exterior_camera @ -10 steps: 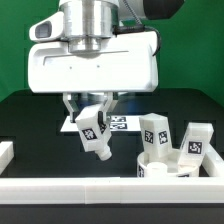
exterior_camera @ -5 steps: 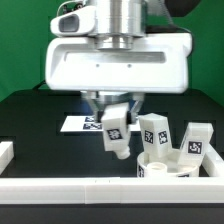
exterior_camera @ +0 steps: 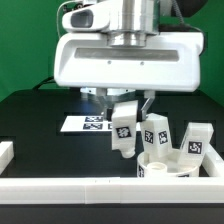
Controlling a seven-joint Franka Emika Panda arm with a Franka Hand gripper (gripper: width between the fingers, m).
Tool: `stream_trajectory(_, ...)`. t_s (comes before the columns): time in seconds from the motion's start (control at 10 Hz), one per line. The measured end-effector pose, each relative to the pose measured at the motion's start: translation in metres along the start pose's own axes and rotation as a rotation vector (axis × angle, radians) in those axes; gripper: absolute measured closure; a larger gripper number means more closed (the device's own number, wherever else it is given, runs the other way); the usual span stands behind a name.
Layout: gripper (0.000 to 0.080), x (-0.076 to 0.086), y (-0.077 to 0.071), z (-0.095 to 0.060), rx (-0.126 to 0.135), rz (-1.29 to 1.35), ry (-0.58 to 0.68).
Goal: Assemble stool
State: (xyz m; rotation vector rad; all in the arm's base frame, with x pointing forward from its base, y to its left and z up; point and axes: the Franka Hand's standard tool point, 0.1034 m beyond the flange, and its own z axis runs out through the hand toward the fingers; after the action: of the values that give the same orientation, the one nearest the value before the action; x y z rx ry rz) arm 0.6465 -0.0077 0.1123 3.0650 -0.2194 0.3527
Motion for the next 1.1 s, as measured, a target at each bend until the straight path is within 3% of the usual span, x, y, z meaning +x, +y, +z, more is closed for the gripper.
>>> stream_trajectory(0.2, 0.0472, 0.001, -0.015, -0.005, -0.004, -0.103, 0.008)
stream_trajectory(0.6, 0.0472, 0.004, -0.017, -0.003, -0.003, -0.11, 0.096)
stream_trajectory(0.9, 0.0472, 0.001, -0.035, -0.005, 0.006, -0.136, 0.092)
stream_trajectory(1.1, 0.0472, 0.001, -0.037, -0.005, 0.007, -0.136, 0.102)
